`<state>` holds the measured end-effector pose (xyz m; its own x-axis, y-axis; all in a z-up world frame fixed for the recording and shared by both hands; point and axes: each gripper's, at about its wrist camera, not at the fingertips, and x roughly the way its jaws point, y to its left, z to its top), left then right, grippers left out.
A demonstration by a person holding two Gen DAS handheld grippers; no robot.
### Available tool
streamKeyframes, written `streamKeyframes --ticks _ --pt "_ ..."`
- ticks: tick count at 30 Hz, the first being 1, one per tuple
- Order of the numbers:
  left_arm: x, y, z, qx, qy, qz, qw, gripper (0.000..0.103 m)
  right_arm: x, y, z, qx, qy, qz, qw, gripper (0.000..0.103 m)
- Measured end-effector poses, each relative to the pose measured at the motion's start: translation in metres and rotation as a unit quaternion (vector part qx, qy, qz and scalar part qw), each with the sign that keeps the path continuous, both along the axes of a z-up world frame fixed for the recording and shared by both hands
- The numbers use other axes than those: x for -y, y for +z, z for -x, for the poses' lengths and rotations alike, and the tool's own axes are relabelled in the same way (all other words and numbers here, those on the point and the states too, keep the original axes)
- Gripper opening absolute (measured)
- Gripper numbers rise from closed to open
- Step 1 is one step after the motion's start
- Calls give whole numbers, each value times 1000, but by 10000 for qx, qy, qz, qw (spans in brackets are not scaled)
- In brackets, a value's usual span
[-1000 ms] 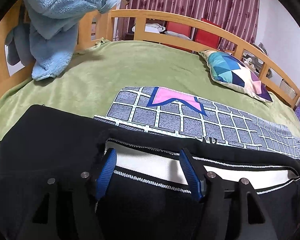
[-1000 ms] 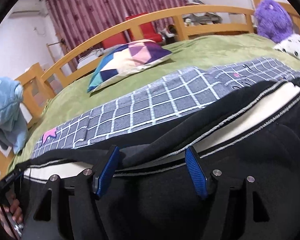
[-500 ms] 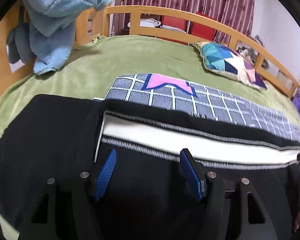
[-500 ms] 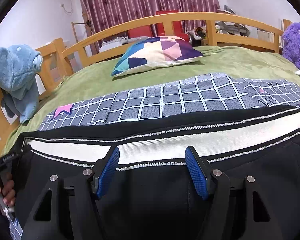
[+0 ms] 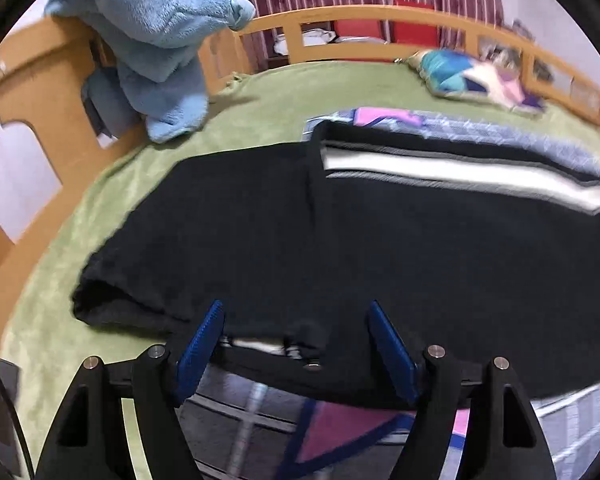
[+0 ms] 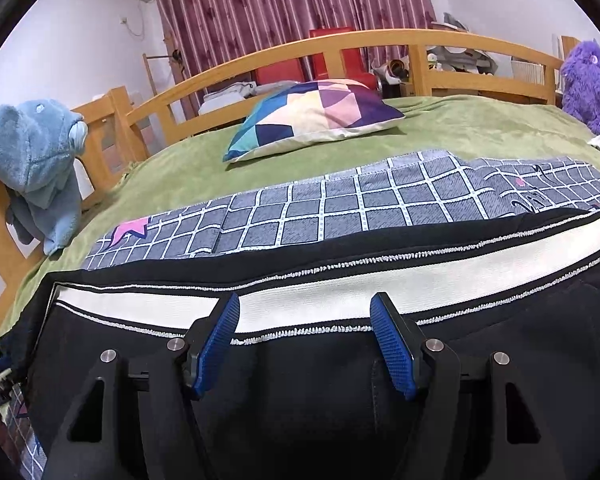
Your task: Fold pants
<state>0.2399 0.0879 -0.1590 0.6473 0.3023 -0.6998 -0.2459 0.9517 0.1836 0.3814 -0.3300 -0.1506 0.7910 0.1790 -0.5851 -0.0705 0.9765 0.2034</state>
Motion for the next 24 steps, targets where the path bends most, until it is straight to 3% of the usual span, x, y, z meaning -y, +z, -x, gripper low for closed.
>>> streamKeyframes --ticks 2,4,5,9,14,16,19,20,22,23,24 --pt "-4 1 -6 -5 -27 -48 10000 71 0 0 0 14 -8 -11 10000 67" --pt "-14 8 -14 111 -65 -56 9999 40 1 0 1 26 -25 -22 10000 67" --pt "-20 12 -21 126 -143 6 9998 12 1 0 1 19 -24 -29 10000 67" --pt "-51 30 -48 391 510 -330 9974 5 1 1 1 36 -21 -30 10000 67" --pt "-98 54 -84 869 1389 -533 9850 4 8 4 6 171 -32 -252 9995 67" --pt "-108 59 -96 868 1599 -696 9808 4 10 3 4 146 -40 -314 9994 67" --pt "-113 69 -96 813 1105 7 9905 4 11 1 2 87 -20 -339 9994 67" --pt "-110 70 -92 793 891 237 9926 8 10 1 1 80 -7 -340 9994 67" --pt "-93 62 -81 634 370 518 9960 32 11 1 0 60 3 -345 9994 67" --pt "-81 54 -74 520 93 550 9971 52 11 1 0 58 -7 -347 9994 67" --pt "-72 48 -68 448 -54 518 9976 62 12 1 2 86 -16 -368 9993 67"
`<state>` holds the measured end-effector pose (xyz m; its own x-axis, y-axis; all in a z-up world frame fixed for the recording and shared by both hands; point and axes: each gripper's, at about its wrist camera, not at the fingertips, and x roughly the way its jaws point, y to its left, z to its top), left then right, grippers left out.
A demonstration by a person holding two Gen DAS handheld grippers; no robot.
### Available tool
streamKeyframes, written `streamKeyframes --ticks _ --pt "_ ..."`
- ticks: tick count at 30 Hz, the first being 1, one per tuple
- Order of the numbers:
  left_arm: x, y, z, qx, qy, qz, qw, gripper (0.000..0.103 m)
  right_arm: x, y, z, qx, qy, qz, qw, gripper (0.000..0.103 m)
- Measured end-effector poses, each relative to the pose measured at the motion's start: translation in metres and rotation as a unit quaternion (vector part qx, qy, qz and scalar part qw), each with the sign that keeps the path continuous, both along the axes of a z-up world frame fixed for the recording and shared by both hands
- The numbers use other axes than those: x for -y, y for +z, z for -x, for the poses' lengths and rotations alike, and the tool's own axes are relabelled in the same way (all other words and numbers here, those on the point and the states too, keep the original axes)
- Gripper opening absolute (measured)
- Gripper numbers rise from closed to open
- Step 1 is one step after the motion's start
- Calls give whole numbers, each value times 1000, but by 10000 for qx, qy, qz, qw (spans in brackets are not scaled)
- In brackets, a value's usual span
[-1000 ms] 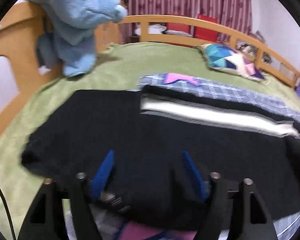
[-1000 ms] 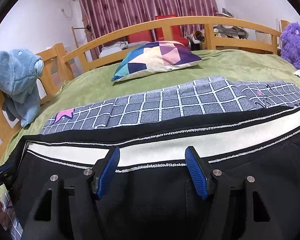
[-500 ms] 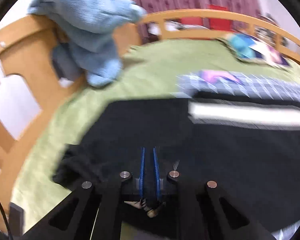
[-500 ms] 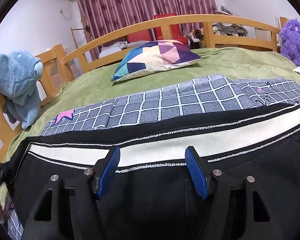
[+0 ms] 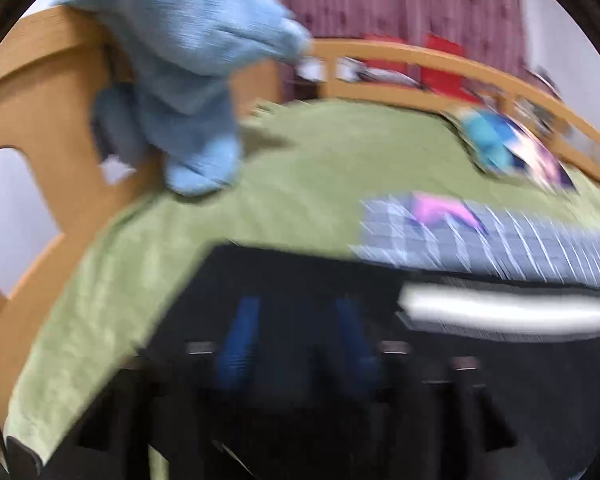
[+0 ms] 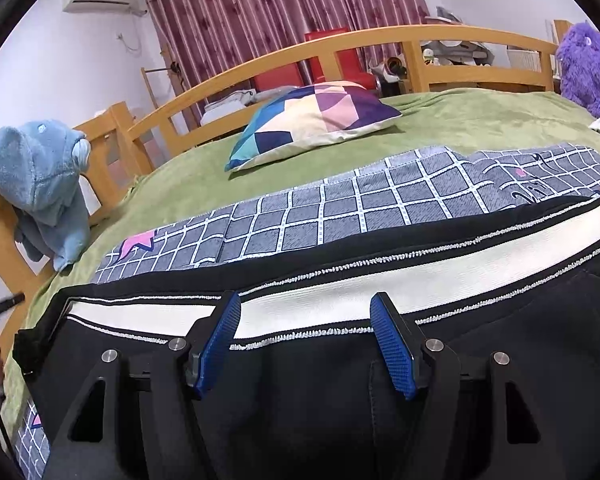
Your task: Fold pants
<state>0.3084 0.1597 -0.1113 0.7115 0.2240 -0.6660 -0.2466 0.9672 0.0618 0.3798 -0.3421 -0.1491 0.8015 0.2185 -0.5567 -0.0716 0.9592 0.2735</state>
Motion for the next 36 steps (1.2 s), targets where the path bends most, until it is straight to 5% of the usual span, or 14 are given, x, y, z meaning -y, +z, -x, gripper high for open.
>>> streamKeyframes --ticks 9,10,11,12,15,20,26,30,32,36 --pt "30 -58 32 -671 235 -1480 9864 59 0 7 23 30 373 -443 9983 67" --pt "28 -59 32 -690 231 -1453 9867 54 -2 6 26 49 368 -422 9984 67" --pt "25 -57 31 -684 262 -1449 9867 34 -3 6 28 33 358 -423 9985 67" --pt "22 -54 28 -681 313 -1497 9859 25 -2 5 29 -5 344 -456 9984 67" --pt "6 -42 4 -594 469 -1712 9823 20 3 2 36 -39 239 -638 9977 67" --pt "-31 -20 -43 -264 837 -1553 9840 22 13 0 52 34 83 -864 9962 67" --pt "-39 6 -68 -171 1349 -1763 9749 55 4 1 51 24 26 -577 9983 67" --pt "-33 23 -34 -75 1141 -1023 9882 62 2 2 56 10 -174 -409 9990 67" --pt "-28 25 -4 -109 855 -342 9957 62 3 1 57 -157 -283 -387 9987 67" --pt "-17 16 53 -160 301 1018 9942 62 13 10 84 -462 -475 -99 9978 66"
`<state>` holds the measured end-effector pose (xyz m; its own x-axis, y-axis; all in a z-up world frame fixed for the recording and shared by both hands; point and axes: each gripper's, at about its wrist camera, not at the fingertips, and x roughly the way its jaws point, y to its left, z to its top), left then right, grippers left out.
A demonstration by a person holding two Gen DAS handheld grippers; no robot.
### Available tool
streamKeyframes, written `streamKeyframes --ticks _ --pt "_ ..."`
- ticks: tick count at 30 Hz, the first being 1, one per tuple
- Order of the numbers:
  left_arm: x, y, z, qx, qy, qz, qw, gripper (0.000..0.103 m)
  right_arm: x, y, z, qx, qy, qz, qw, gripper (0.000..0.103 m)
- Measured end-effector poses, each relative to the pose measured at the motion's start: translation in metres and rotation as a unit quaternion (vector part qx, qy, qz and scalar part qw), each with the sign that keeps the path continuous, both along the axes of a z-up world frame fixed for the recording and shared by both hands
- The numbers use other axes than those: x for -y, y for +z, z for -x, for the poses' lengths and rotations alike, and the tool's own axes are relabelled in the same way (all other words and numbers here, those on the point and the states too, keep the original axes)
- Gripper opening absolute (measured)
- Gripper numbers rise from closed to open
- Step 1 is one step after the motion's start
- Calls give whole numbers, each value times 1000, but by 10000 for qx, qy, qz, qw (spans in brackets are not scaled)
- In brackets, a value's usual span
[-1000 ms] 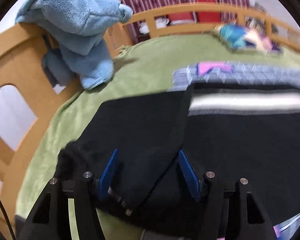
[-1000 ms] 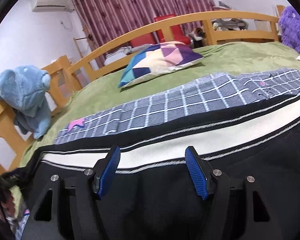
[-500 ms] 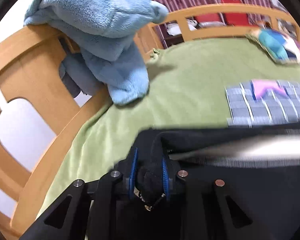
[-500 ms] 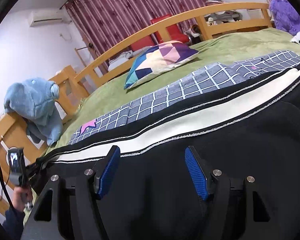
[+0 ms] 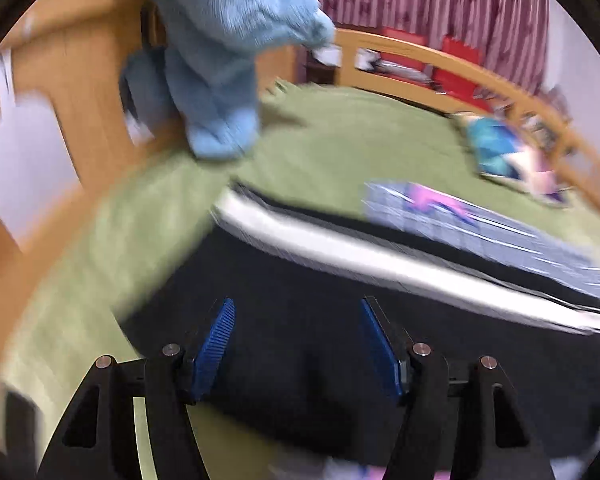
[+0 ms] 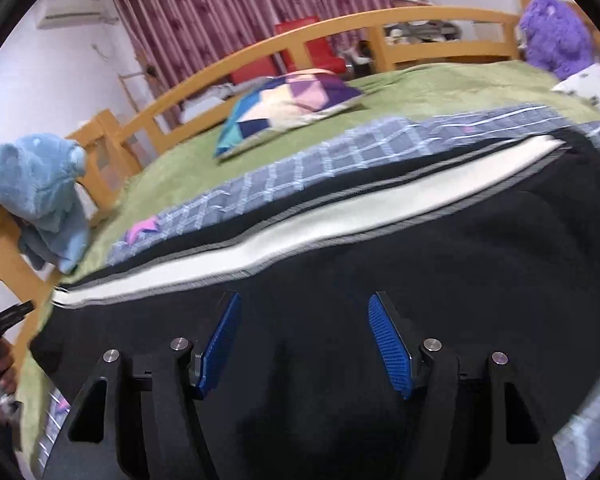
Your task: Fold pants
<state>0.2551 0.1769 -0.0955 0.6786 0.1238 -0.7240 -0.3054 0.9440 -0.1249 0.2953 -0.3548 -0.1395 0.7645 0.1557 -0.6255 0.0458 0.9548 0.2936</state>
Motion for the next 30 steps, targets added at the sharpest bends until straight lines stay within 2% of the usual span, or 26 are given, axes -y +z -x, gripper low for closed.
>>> streamKeyframes --ticks 2,4,6,10,12,15,19,23,27,29,30 --pt "8 -11 33 17 -305 602 9977 62 9 6 21 -57 -18 165 9998 66" --pt "14 -22 59 72 -419 867 9953 63 22 11 48 -198 -97 447 9988 66" --pt "19 -38 79 103 -557 1238 9907 70 38 12 75 -276 -195 545 9979 66" --pt "12 -79 87 -83 -493 2130 9758 70 79 -2 117 -439 -530 221 9974 67" --pt "8 -93 83 -135 -403 2384 9702 70 97 -15 127 -559 -678 -80 9961 67" --pt "5 -93 79 86 -270 2294 9729 70 118 -32 135 -675 -771 -712 9922 67" --pt "1 -101 57 90 -177 2399 9706 70 125 -37 125 -642 -666 -1013 9905 67" --pt "0 -99 30 48 -171 2419 9701 70 120 -45 92 -804 -660 -1153 9879 67" --pt "-14 -108 23 308 -113 2816 9590 69 117 -50 50 -783 -729 -1077 9884 68" --pt "-18 -113 22 456 -120 2976 9535 68 121 -55 36 -597 -849 -1175 9876 68" --pt "-18 -113 19 469 -123 2973 9536 67 124 -58 31 -485 -944 -1281 9861 68"
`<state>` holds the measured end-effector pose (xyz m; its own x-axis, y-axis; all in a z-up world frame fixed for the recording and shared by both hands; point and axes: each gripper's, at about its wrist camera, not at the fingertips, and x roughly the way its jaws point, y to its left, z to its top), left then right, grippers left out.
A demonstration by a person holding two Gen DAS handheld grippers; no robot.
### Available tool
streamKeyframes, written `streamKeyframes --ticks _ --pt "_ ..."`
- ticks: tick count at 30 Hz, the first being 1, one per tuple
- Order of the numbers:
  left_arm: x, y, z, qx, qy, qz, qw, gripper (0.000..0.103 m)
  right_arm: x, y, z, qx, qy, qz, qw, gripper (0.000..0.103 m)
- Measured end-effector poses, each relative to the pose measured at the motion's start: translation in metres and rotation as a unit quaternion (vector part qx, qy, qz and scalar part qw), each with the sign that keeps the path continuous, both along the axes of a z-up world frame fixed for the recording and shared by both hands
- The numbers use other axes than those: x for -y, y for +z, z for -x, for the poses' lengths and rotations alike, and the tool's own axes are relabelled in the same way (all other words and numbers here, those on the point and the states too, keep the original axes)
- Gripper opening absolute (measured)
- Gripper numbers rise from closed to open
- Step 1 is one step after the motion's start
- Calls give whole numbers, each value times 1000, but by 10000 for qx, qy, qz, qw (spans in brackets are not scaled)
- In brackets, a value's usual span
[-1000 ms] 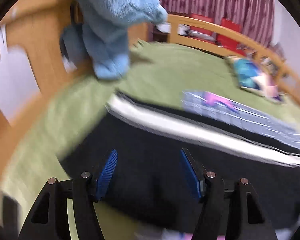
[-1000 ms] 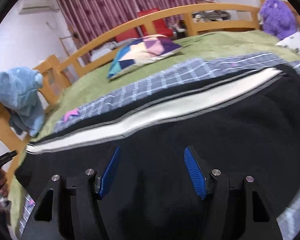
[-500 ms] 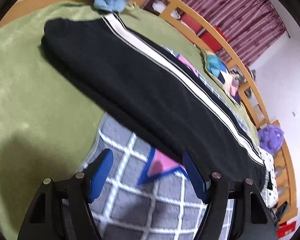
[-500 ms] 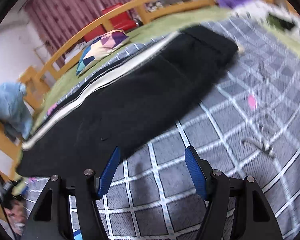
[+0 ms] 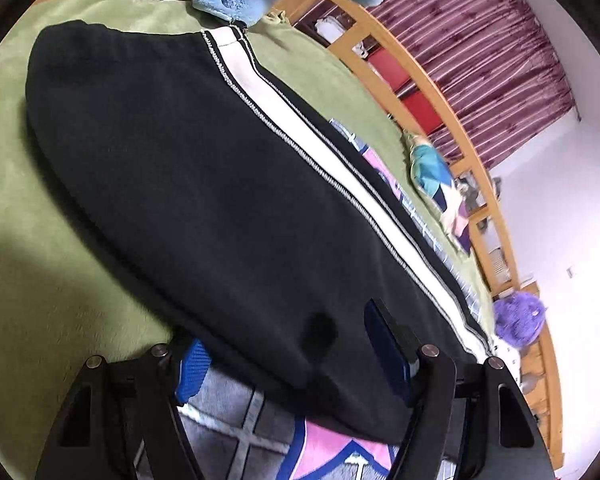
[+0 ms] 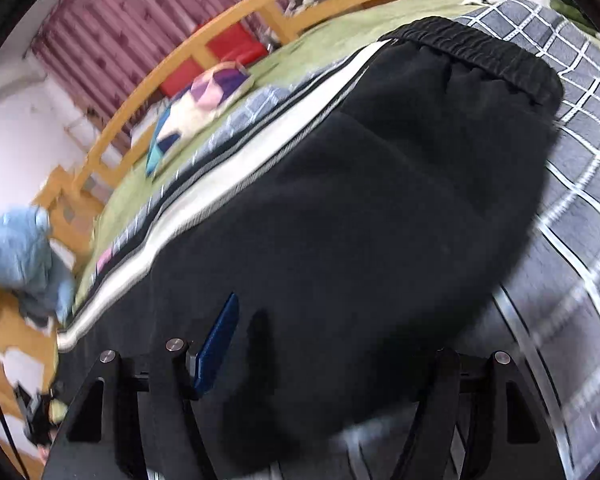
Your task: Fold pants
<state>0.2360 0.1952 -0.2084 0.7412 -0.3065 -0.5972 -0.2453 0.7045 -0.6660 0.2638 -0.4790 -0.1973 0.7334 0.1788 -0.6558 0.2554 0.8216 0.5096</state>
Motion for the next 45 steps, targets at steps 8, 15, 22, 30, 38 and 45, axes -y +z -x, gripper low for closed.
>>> streamKeyframes --ticks 8,15,22,30,38,45 --pt "-8 -6 -12 -127 478 -176 9986 19 17 -5 -7 111 -355 -325 9988 18" --pt "-8 23 -7 287 436 -200 9984 9 15 15 8 704 -354 -198 9967 13" --pt "-2 94 49 592 94 -142 9981 9 13 89 68 1142 -362 -96 9928 7" --pt "18 45 158 -254 -554 -643 9961 10 33 86 185 157 78 185 9997 13" --pt "27 34 181 -617 -761 -1433 9848 67 69 34 249 -115 -415 -696 9966 60" --pt "48 38 198 -632 -787 -1886 9769 67 102 27 228 173 -1088 -1172 9870 72"
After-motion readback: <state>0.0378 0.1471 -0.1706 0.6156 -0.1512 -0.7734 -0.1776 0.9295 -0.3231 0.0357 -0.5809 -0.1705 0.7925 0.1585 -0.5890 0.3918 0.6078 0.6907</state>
